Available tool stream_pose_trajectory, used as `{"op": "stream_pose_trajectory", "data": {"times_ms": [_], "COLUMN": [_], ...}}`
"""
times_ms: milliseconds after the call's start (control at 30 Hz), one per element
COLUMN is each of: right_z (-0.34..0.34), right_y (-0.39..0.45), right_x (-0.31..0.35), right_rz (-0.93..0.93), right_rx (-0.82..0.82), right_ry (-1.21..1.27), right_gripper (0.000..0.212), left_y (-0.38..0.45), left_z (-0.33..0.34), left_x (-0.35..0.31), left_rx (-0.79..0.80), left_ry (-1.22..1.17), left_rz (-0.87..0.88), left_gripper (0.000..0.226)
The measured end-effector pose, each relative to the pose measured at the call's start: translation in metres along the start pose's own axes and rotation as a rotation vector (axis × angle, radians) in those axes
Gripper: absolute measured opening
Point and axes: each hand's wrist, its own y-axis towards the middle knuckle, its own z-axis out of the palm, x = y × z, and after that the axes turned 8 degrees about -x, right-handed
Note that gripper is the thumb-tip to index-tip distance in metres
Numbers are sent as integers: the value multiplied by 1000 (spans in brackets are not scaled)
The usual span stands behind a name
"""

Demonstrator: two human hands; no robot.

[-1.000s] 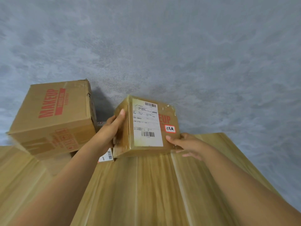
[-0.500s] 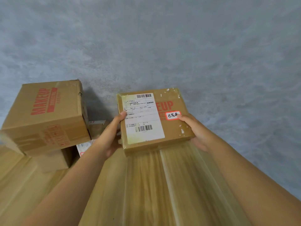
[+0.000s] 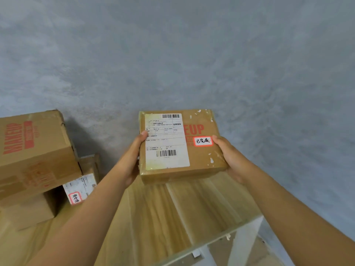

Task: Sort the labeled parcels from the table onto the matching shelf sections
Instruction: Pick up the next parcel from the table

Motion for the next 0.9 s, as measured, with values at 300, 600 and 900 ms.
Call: {"op": "stream_pose_trajectory", "data": {"times_ms": [300,600,900], "right_z": [-49,-147,-277], "right_y": [-118,-272,-484], "right_x": [-24,-18,-26], "right_rz": [24,41,62], "right_rx": [-452,-825,-1097], "right_ry": [-65,-64,-49], "right_gripper": [43,48,52], "left_y": [-41,-136,-315], "left_z": [52,172,308], "left_x": [26,46,76], "left_rx": [191,507,820], "left_ry": [44,70,110], "left_rz": [-62,-136,-140], "left_gripper": [35,44,44]}}
